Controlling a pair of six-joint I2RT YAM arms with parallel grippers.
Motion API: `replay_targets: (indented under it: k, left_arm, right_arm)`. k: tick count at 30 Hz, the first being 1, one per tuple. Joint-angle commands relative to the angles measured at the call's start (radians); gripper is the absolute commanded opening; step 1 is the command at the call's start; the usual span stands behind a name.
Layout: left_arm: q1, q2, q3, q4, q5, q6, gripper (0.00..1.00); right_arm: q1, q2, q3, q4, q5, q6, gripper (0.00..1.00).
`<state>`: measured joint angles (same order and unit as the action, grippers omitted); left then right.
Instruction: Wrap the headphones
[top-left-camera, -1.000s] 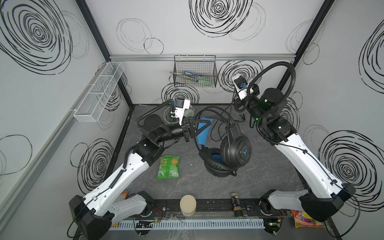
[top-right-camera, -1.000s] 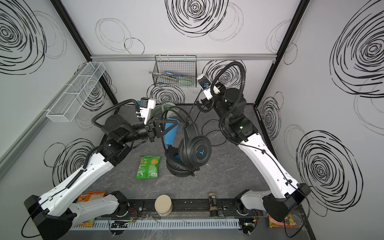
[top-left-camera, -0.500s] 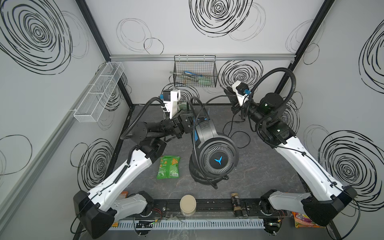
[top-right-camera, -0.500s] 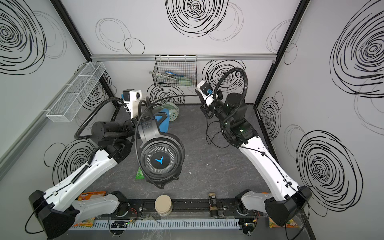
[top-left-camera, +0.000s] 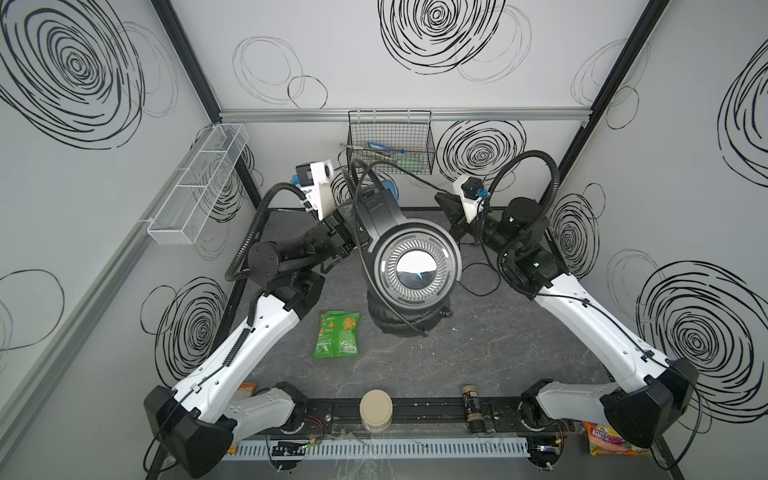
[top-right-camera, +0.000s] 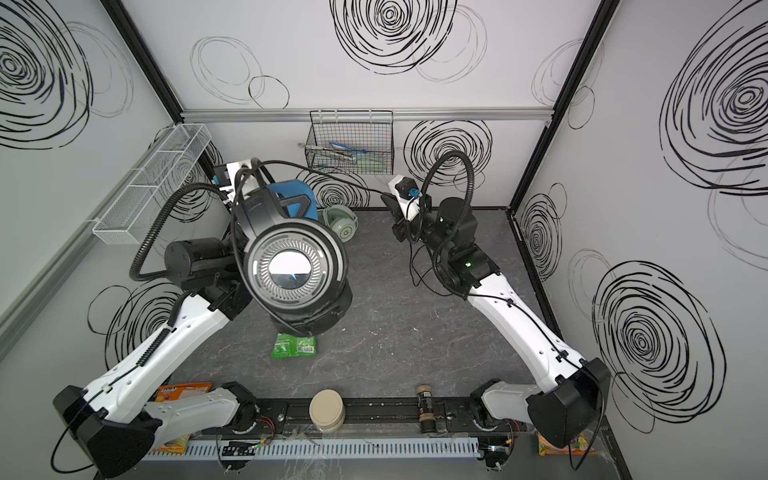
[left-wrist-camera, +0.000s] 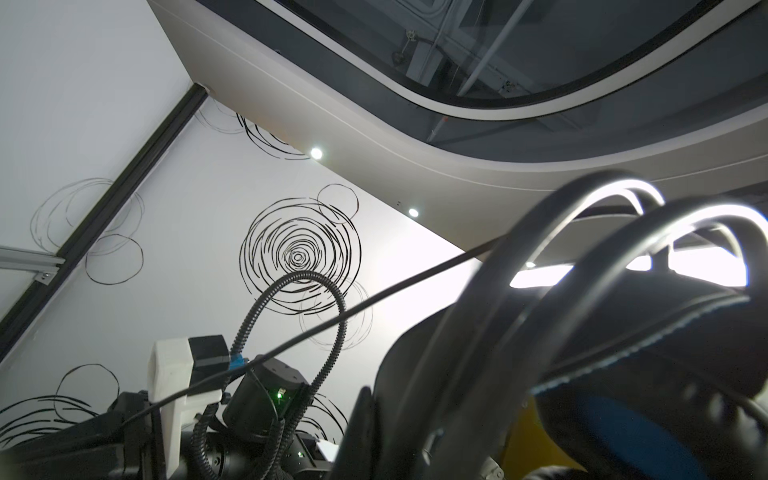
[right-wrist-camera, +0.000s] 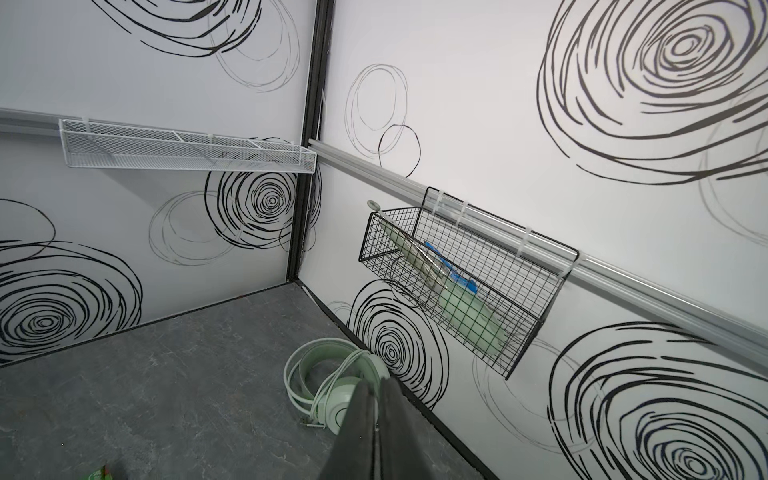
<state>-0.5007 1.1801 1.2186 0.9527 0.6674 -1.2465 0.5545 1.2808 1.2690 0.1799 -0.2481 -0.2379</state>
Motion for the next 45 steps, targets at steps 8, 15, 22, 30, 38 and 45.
replay_targets:
  k: [8, 15, 22, 30, 38, 45]
  left_arm:
    - [0.000, 0.070, 0.063, 0.198, -0.163, -0.168, 0.00]
    - [0.002, 0.055, 0.066, 0.185, -0.169, -0.160, 0.00]
    - [0.018, 0.049, 0.072, 0.190, -0.178, -0.167, 0.00]
    - [0.031, 0.041, 0.067, 0.194, -0.182, -0.177, 0.00]
    - [0.055, 0.029, 0.066, 0.198, -0.197, -0.188, 0.00]
    - [0.060, 0.026, 0.064, 0.193, -0.203, -0.188, 0.00]
  right_arm:
    - [0.031, 0.017, -0.063, 0.090, -0.026, 0.077, 0.07]
    - [0.047, 0.031, -0.105, 0.132, -0.048, 0.111, 0.11]
    - [0.067, 0.013, -0.165, 0.145, -0.068, 0.143, 0.10]
    - [0.096, 0.023, -0.195, 0.130, -0.074, 0.145, 0.02]
    - [0.104, 0.011, -0.255, 0.152, -0.092, 0.180, 0.07]
    - [0.114, 0.002, -0.268, 0.155, -0.114, 0.192, 0.11]
